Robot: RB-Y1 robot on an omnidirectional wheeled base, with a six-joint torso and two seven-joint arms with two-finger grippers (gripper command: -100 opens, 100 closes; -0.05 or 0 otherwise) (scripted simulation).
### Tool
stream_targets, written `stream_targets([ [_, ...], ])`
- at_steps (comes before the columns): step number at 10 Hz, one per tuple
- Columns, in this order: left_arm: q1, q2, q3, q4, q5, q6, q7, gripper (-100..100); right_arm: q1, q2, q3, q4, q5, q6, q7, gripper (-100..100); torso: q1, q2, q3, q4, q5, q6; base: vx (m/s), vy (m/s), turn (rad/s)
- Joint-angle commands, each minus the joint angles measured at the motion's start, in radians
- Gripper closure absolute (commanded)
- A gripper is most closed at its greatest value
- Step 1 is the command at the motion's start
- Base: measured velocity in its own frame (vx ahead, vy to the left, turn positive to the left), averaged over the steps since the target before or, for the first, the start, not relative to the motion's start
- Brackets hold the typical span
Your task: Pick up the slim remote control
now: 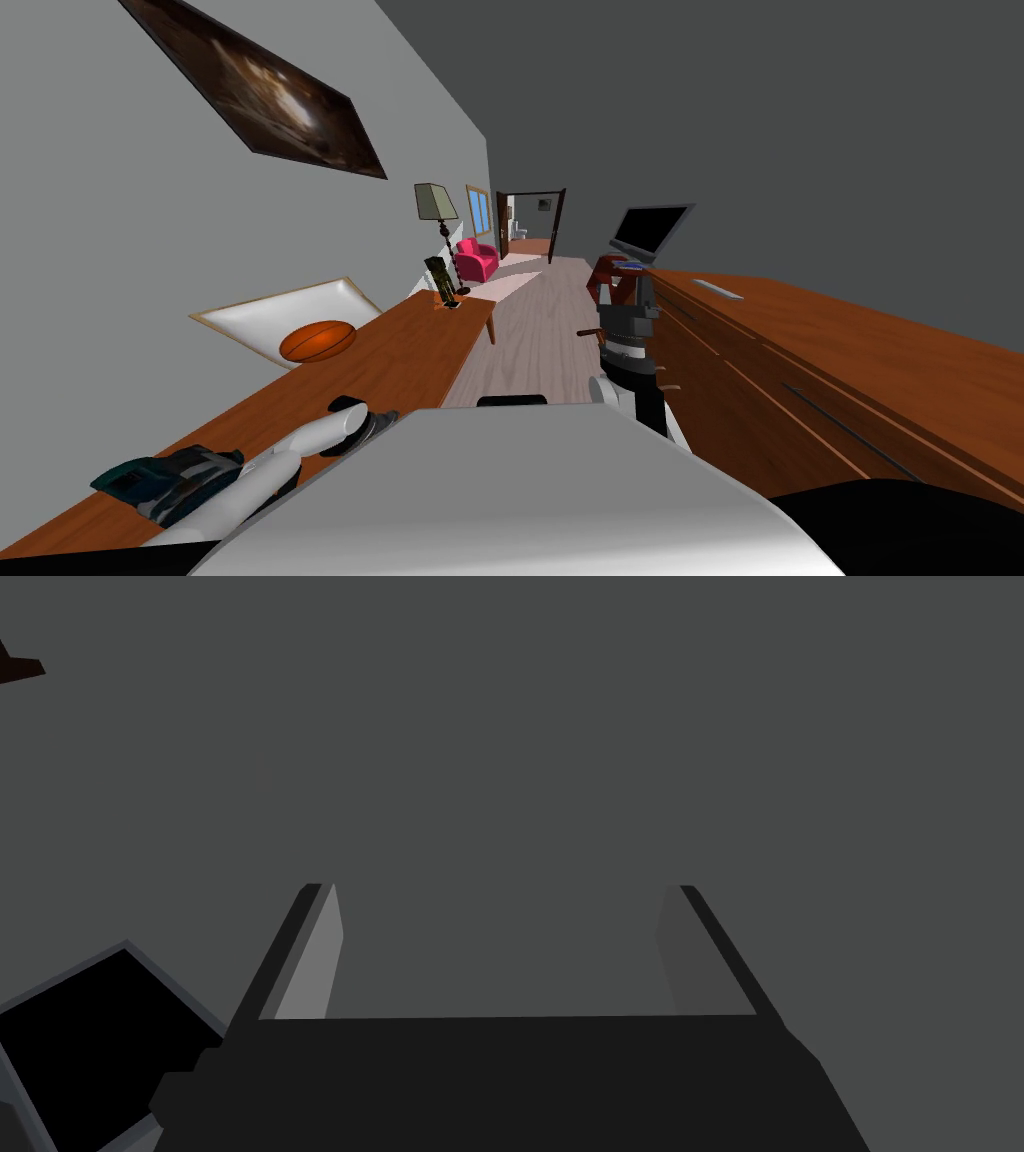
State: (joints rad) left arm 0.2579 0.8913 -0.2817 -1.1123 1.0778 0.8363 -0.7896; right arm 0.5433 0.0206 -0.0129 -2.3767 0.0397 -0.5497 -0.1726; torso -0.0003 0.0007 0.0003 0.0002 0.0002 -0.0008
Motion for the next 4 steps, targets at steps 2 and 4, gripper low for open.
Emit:
stream_targets([
  [2, 0.0, 0.05, 0.008, -0.025, 0.042, 0.03, -0.017, 100, 0.0, 0.0, 0.0, 0.0, 0.0, 0.0, 0.0, 0, -0.003, 0.0, 0.0, 0.0, -0.001, 0.0, -0.003, -0.064, 0.066],
  [4, 0.0, 0.042, 0.007, -0.021, 0.034, 0.025, -0.014, 0, 0.0, 0.0, 0.0, 0.0, 0.0, 0.0, 0.0, 0, -0.003, 0.0, 0.0, 0.0, -0.001, 0.0, -0.001, -0.02, 0.006],
])
